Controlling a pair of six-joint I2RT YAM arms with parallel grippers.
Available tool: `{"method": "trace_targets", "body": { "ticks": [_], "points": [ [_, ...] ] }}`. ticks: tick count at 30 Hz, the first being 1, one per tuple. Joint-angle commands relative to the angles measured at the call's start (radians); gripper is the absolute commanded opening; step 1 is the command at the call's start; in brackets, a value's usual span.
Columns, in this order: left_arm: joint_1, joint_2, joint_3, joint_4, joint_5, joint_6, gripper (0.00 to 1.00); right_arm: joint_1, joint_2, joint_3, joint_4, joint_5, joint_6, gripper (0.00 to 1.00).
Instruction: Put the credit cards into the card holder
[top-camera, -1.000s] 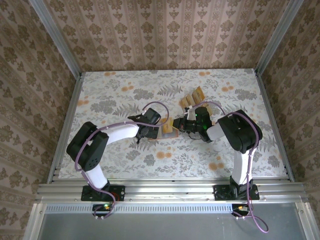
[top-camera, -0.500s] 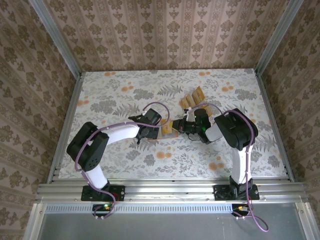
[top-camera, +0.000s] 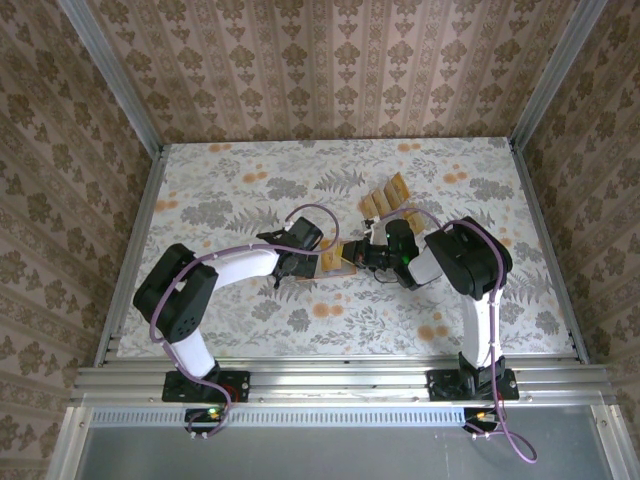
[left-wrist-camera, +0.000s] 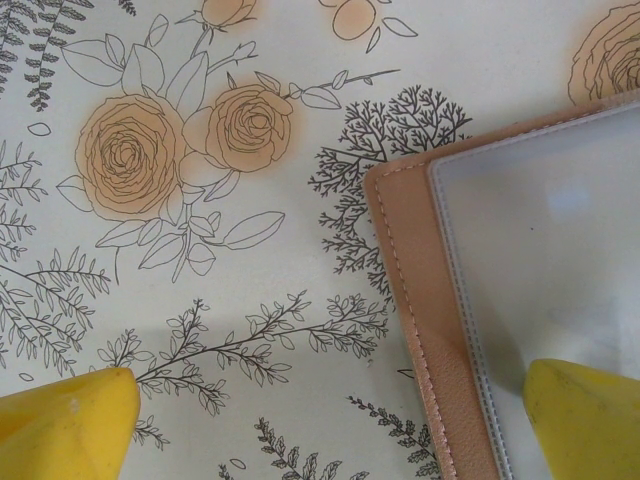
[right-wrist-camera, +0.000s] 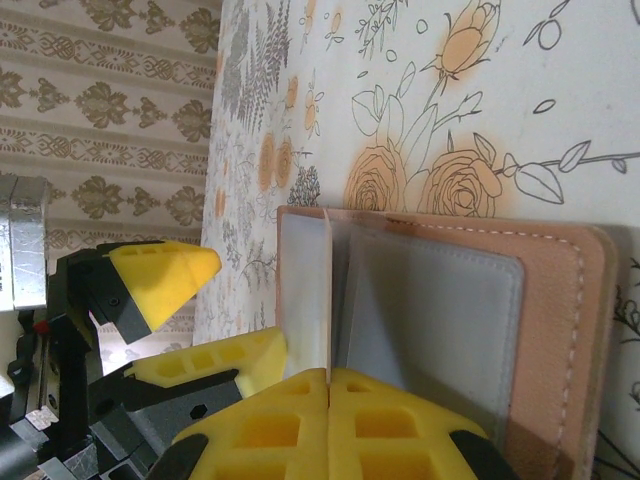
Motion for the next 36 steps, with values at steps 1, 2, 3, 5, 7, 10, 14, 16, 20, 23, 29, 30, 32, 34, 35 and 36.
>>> {"method": "trace_targets", "body": {
  "ticks": [1, 2, 3, 5, 7, 10, 14, 16, 20, 23, 29, 30, 32, 34, 35, 36],
  "points": [
    [-0.006, -0.010, -0.008, -0.054, -0.019, -0.011, 1.00, 0.006, 0.033, 0.001, 0.026, 0.005, 0.005, 0.00],
    [-0.006, -0.009, -0.008, -0.056, -0.019, -0.011, 1.00, 0.007, 0.033, -0.001, 0.027, 0.007, 0.004, 0.00],
    [-0.006, -0.009, -0.009, -0.056, -0.019, -0.011, 1.00, 0.006, 0.033, -0.003, 0.026, 0.009, 0.000, 0.00],
    [-0.005, -0.009, -0.008, -0.055, -0.019, -0.011, 1.00, 0.006, 0.034, -0.008, 0.024, 0.016, -0.004, 0.00],
    [-0.006, -0.010, -0.008, -0.056, -0.018, -0.010, 1.00, 0.005, 0.039, -0.011, 0.027, 0.024, -0.005, 0.00],
    [-0.006, -0.010, -0.008, -0.056, -0.019, -0.010, 1.00, 0.004, 0.048, -0.014, 0.037, 0.027, -0.005, 0.00],
    [-0.007, -0.010, -0.008, -0.055, -0.019, -0.010, 1.00, 0.006, 0.056, -0.017, 0.044, 0.016, -0.006, 0.00],
    [-0.007, -0.007, -0.007, -0.055, -0.018, -0.011, 1.00, 0.008, 0.063, -0.018, 0.044, 0.006, -0.007, 0.00],
    [-0.006, -0.004, -0.003, -0.056, -0.017, -0.010, 1.00, 0.008, 0.073, -0.022, 0.044, -0.003, -0.013, 0.00],
    [-0.007, -0.004, 0.000, -0.055, -0.017, -0.011, 1.00, 0.010, 0.075, -0.025, 0.042, -0.007, -0.017, 0.00],
    [-0.008, -0.004, 0.000, -0.059, -0.018, -0.012, 1.00, 0.018, 0.081, -0.028, 0.023, -0.019, -0.028, 0.00],
    [-0.008, -0.004, 0.001, -0.059, -0.019, -0.012, 1.00, 0.019, 0.082, -0.029, 0.016, -0.019, -0.031, 0.00],
    [-0.008, -0.004, 0.001, -0.062, -0.020, -0.012, 1.00, 0.019, 0.081, -0.031, 0.005, -0.018, -0.034, 0.00],
    [-0.008, -0.004, 0.002, -0.062, -0.020, -0.012, 1.00, 0.020, 0.078, -0.031, -0.017, -0.019, -0.035, 0.00],
    [-0.008, -0.004, 0.001, -0.062, -0.019, -0.012, 1.00, 0.021, 0.073, -0.031, -0.029, -0.018, -0.037, 0.00],
    [-0.009, -0.002, 0.002, -0.063, -0.019, -0.012, 1.00, 0.021, 0.069, -0.033, -0.046, -0.012, -0.036, 0.00]
  ]
}}
